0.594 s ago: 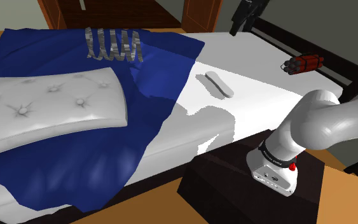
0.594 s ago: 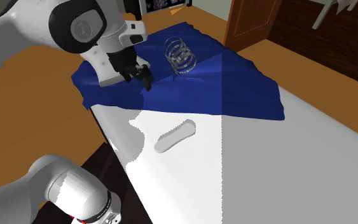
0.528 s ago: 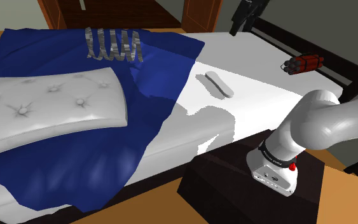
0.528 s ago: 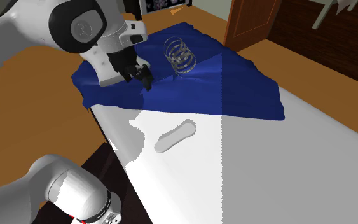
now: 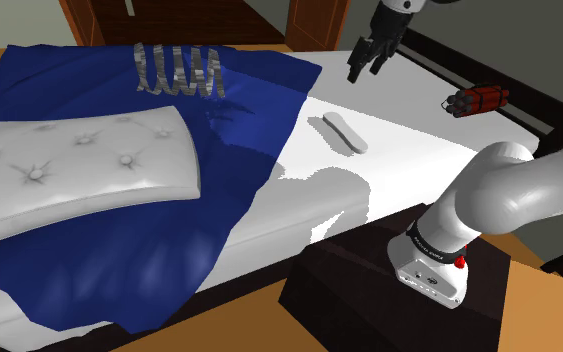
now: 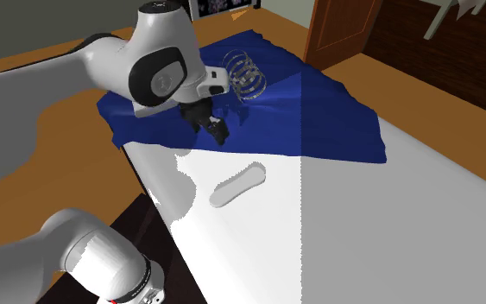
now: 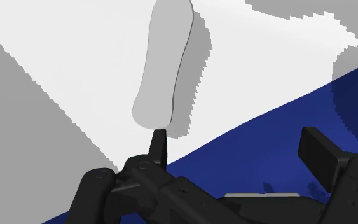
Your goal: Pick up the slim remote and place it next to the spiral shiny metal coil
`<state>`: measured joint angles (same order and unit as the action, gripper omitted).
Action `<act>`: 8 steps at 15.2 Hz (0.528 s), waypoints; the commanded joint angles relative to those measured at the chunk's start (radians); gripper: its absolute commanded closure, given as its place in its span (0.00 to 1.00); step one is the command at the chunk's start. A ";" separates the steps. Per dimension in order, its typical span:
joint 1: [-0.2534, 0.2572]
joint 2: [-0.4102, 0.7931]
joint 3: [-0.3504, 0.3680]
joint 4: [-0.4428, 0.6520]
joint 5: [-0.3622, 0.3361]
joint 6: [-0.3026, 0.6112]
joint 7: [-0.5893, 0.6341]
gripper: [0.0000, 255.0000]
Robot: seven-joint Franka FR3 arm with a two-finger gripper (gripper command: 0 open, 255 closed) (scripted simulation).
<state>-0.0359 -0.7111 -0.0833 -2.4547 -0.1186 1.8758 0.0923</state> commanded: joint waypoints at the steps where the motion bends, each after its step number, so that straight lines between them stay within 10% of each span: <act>1: -0.014 0.033 -0.021 -0.031 -0.006 0.049 0.001 0.00; 8: -0.057 0.188 -0.093 -0.114 -0.017 0.230 0.007 0.00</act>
<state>-0.0861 -0.5527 -0.1627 -2.5646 -0.1344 2.0794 0.1020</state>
